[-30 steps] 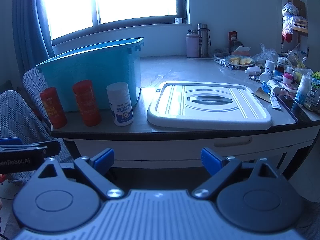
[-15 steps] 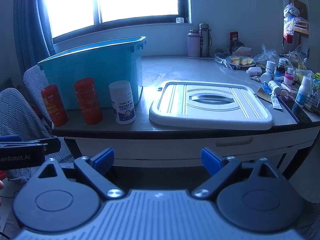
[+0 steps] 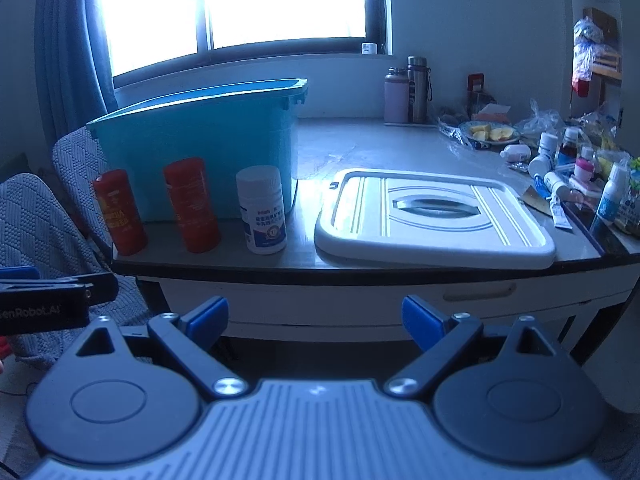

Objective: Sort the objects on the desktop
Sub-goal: 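Move both tools toward the red canisters and white pill bottle, then grasp the red canister with left tool while right tool grasps white pill bottle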

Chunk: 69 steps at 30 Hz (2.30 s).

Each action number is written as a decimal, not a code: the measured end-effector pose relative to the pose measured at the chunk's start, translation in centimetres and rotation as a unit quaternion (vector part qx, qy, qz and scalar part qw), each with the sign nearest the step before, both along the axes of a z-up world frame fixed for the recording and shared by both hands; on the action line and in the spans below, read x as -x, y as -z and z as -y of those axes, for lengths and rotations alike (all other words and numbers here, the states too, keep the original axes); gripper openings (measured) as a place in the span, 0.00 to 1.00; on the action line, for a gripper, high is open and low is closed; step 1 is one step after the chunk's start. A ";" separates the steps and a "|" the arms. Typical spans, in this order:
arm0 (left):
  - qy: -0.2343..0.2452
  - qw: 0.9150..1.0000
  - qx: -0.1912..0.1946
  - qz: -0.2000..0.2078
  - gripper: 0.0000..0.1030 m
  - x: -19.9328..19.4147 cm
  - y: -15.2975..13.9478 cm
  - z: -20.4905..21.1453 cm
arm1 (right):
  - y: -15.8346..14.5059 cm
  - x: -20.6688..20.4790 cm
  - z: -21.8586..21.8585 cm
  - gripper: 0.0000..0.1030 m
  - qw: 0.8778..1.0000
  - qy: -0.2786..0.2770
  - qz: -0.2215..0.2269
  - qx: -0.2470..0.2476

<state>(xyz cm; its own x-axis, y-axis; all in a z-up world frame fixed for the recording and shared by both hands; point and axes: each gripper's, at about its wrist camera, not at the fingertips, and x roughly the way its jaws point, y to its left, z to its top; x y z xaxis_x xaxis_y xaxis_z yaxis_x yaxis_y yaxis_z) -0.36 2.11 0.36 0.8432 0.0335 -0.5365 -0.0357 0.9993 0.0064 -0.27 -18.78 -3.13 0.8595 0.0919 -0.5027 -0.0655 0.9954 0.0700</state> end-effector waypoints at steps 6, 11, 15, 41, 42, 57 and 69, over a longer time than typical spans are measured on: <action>-0.008 1.000 -0.001 0.005 1.00 -0.1 -0.2 -1.2 | -0.1 -0.5 -0.9 0.91 1.000 -0.001 -0.006 -0.001; -0.017 1.000 0.005 0.010 1.00 -0.4 -0.2 -2.0 | 0.3 -1.3 -1.5 0.91 1.000 -0.014 -0.022 -0.012; -0.019 1.000 0.015 0.011 1.00 -1.0 -0.1 -2.4 | 0.5 -1.8 -1.9 0.91 1.000 -0.018 -0.020 -0.014; -0.044 0.999 0.005 0.018 1.00 -4.8 0.2 -3.8 | 0.5 -5.1 -3.3 0.91 1.000 -0.018 0.003 0.001; -0.045 0.999 0.005 0.018 1.00 -5.0 0.3 -3.9 | 0.5 -5.2 -3.4 0.91 1.000 -0.018 0.004 0.001; -0.055 0.998 0.001 0.020 1.00 -8.9 1.0 -5.0 | 1.2 -8.8 -4.3 0.91 1.000 -0.017 0.018 0.010; -0.065 0.998 -0.004 0.012 1.00 -12.0 1.5 -5.8 | 1.6 -12.0 -5.1 0.91 0.999 -0.027 0.018 0.017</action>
